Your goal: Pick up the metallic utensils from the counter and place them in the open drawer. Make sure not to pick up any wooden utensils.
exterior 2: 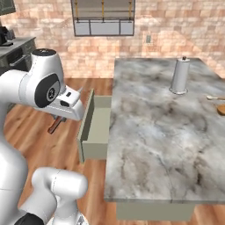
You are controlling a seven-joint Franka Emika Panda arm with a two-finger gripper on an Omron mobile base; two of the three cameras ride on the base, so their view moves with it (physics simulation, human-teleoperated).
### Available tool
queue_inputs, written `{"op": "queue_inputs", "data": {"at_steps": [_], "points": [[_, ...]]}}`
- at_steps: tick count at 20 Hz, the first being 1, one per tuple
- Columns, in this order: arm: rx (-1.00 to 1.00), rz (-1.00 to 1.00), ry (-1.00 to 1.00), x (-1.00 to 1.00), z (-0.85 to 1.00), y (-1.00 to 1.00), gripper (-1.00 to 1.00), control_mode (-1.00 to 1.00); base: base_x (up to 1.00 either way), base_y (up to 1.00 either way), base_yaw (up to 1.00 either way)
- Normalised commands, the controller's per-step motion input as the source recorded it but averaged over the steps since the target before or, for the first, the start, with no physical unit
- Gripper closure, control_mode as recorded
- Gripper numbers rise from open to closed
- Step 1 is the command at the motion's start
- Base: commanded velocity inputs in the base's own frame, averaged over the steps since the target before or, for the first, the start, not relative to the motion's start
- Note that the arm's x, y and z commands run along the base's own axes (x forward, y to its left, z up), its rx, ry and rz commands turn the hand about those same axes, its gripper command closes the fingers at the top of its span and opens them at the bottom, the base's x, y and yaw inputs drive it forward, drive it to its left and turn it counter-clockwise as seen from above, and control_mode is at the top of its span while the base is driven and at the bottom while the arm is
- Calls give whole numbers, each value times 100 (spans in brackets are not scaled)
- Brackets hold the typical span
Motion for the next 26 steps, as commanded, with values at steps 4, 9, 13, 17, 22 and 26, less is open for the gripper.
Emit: {"op": "queue_inputs", "data": {"at_steps": [4, 9, 13, 17, 22, 26], "points": [[0, 0, 0, 0, 0, 0, 100, 100, 47, 32, 0], [0, 0, 0, 0, 0, 0, 100, 100, 41, 8, 0], [0, 0, 0, 0, 0, 0, 100, 100, 14, 10, 0], [0, 0, 0, 0, 0, 0, 100, 100, 0, 1, 0], [0, 0, 0, 0, 0, 0, 100, 100, 0, 0, 0], [0, 0, 0, 0, 0, 0, 100, 100, 0, 0, 0]]}}
